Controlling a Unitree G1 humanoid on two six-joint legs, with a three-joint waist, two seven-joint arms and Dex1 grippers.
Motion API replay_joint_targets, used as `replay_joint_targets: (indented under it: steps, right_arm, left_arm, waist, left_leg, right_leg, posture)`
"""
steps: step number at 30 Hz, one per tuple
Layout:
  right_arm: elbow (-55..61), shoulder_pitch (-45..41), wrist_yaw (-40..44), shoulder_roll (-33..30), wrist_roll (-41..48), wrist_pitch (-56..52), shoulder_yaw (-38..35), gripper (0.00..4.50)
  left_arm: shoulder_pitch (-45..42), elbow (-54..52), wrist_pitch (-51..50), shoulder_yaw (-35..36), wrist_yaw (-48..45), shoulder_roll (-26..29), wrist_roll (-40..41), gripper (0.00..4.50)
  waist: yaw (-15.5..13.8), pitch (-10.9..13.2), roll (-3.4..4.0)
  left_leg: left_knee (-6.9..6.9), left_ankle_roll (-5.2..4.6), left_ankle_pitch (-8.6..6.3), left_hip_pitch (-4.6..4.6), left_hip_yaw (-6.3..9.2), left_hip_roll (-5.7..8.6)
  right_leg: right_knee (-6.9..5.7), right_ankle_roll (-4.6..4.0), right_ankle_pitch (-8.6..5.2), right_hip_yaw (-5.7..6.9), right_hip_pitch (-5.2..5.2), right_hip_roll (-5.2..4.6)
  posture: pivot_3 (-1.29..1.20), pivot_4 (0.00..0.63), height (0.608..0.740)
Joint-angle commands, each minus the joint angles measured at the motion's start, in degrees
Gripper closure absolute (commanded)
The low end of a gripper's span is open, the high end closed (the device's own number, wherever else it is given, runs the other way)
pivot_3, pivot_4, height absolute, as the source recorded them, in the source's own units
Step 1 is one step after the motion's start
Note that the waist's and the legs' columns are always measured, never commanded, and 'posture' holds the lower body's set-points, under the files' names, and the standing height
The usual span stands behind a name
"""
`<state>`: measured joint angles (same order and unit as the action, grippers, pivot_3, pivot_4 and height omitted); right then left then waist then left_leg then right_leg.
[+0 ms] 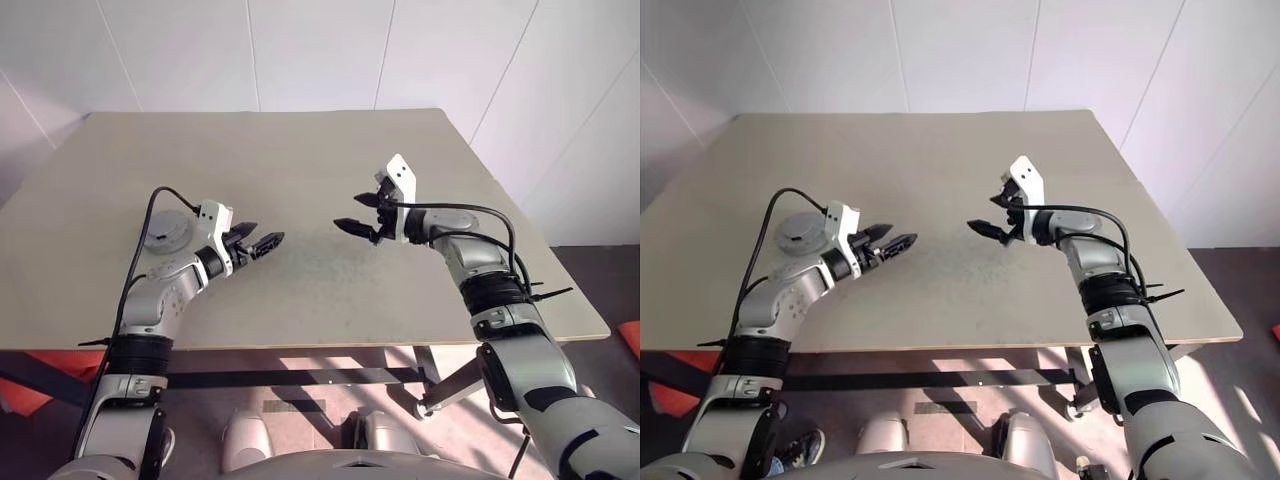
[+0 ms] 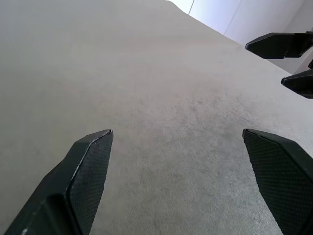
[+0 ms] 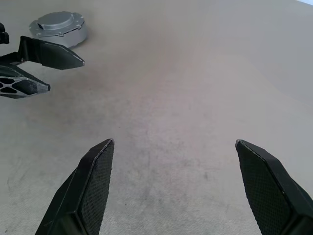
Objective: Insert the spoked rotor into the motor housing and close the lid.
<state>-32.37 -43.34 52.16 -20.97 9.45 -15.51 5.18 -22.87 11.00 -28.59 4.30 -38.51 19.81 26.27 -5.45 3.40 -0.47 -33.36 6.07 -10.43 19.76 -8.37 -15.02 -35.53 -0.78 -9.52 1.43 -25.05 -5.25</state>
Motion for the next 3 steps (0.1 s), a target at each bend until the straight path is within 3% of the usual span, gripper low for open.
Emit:
replay_joint_targets:
  steps: [1,3]
  right_arm:
    - [4.2,2.0,-0.6,-1.7,0.8,-0.4,-2.0,0.00]
    - [5.2,3.0,-1.1,-2.0,0.7,-0.8,-2.1,0.00]
  left_arm:
    - [-1.5,-0.8,1.1,0.6,-0.6,-0.1,0.0,0.02]
    - [-1.4,-1.2,0.9,0.8,-0.7,-0.1,0.2,0.02]
  waist:
    - [0.0,0.0,0.00]
    - [-0.1,0.0,0.00]
  left_leg:
    - [0.00,0.00,0.00,0.00,0.00,0.00]
    - [0.02,0.00,0.00,0.00,0.00,0.00]
  right_leg:
    - [0.01,0.00,0.00,0.01,0.00,0.00]
    - [0.03,0.00,0.00,0.01,0.02,0.00]
  posture:
    - [0.00,0.000,0.740]
    - [0.00,0.000,0.740]
